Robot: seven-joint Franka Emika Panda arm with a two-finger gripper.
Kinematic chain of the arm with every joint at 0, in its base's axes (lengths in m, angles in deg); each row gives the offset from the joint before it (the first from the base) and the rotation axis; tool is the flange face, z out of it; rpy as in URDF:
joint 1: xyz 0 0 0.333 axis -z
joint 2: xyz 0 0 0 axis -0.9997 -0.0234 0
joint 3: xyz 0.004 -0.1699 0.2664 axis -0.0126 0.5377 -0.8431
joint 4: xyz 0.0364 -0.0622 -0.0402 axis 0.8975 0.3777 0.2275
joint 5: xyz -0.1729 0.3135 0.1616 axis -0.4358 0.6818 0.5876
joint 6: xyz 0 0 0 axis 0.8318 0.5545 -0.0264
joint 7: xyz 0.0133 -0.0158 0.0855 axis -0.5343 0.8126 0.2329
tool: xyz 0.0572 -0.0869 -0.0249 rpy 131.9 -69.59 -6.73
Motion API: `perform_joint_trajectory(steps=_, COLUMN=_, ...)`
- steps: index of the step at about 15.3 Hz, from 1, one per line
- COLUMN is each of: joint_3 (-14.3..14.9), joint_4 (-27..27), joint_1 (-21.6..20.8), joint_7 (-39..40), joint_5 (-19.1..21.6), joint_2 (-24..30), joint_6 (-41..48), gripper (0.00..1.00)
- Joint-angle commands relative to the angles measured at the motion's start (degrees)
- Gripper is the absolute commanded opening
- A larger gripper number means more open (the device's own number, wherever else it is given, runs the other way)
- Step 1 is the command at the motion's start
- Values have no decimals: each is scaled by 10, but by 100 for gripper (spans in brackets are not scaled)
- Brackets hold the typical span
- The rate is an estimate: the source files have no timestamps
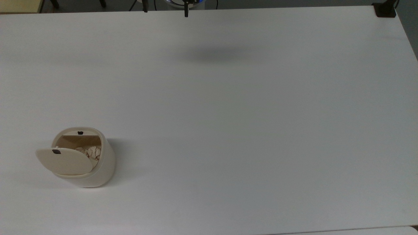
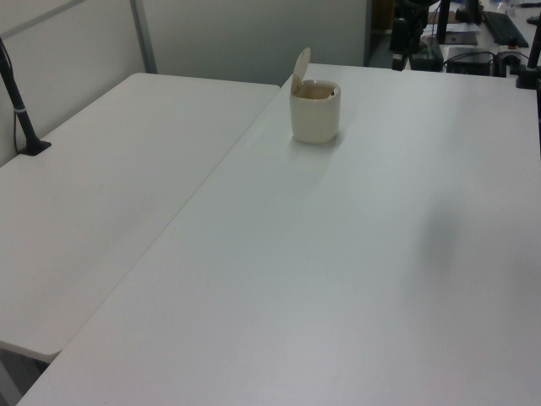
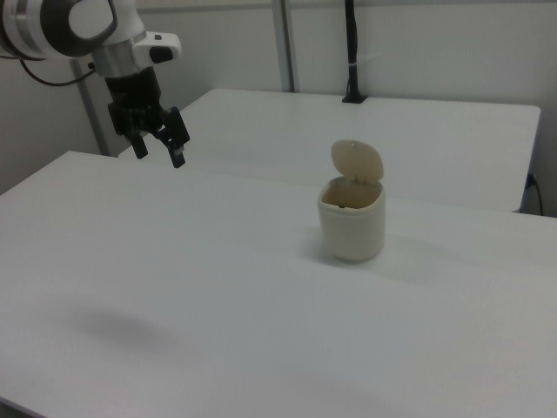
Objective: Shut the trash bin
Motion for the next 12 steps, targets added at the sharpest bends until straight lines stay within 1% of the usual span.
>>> perform_joint_trajectory(steps=1, joint_3=4, joint_4=-2, joint_1=-4, joint_7=15, joint_5=7, joint_2=-1, joint_6=1, gripper=100)
perform_joint_trajectory(steps=8, joint_3=5, joint_4=-2, joint_1=-3, joint_7=23, joint_5=7, joint_2=-2, joint_6=-1, gripper=100)
perform_joint_trajectory(steps=12, joint_3=10, joint_4=-5, joint_1=9, joint_7=85, joint_5=7, joint_2=-11, joint_6=-12, gripper=100)
